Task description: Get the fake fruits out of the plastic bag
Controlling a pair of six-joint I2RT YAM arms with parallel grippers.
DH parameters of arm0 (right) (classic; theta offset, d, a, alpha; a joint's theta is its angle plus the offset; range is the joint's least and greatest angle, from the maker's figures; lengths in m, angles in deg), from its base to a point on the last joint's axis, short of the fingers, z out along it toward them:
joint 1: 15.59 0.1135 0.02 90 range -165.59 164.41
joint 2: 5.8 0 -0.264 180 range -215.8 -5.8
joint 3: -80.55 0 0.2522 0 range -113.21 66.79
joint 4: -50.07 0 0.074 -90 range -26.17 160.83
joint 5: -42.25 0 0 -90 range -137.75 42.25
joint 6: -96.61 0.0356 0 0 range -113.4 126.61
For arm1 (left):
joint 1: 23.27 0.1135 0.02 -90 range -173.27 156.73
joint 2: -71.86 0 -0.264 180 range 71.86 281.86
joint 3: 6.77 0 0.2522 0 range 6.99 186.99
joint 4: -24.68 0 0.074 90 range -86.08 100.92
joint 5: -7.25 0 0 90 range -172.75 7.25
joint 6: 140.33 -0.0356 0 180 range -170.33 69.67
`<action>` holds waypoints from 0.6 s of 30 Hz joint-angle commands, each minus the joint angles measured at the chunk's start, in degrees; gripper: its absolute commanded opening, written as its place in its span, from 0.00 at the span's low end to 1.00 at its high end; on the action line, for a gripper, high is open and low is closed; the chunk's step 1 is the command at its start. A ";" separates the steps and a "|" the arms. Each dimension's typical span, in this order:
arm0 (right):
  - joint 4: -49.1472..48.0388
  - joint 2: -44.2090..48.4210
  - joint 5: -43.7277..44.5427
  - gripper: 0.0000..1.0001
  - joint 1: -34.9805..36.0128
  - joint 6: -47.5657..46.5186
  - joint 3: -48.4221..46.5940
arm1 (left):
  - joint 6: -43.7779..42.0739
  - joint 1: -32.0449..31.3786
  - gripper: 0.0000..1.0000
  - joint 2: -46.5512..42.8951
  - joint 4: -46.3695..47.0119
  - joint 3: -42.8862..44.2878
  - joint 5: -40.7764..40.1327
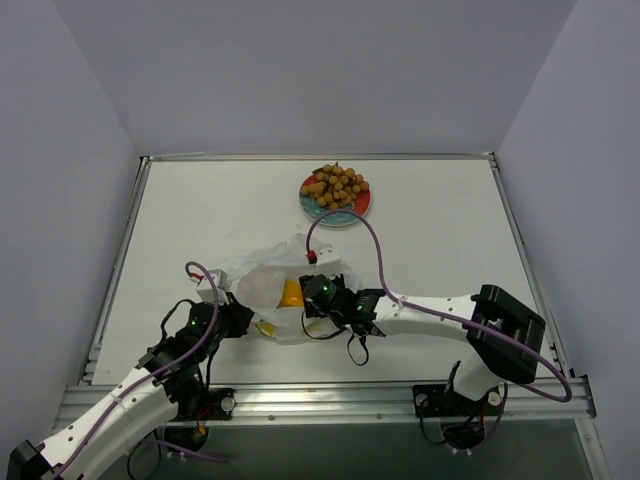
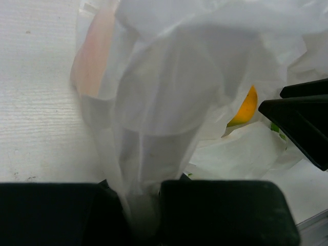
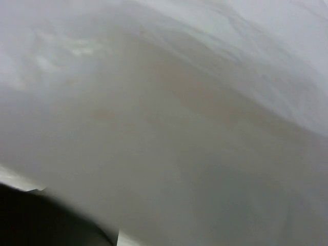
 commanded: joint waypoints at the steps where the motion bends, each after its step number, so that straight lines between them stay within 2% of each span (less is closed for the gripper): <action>1: -1.44 3.12 0.41 0.50 0.61 -2.72 -2.19 | 0.71 -0.12 0.02 0.28 -0.04 -0.10 2.41; 2: -1.45 2.77 -0.47 0.55 0.61 -3.95 -3.50 | 0.63 -0.12 0.02 0.46 0.05 -0.01 2.68; 7: -1.62 -0.04 -8.82 0.60 -0.70 -13.87 -7.02 | 0.36 -0.12 0.02 1.07 0.75 -0.01 2.42; 10: -1.71 -3.81 -12.33 0.63 -2.29 -16.26 -9.57 | 0.01 -0.12 0.02 1.16 1.10 0.16 2.33; 14: -2.76 -8.81 -14.80 0.73 -4.92 -17.50 -11.24 | -0.43 -0.12 0.02 0.99 1.28 0.07 2.86; 18: -3.81 -12.69 -18.93 0.75 -6.42 -18.12 -12.91 | -0.43 -0.20 0.02 -0.15 0.75 -0.01 2.59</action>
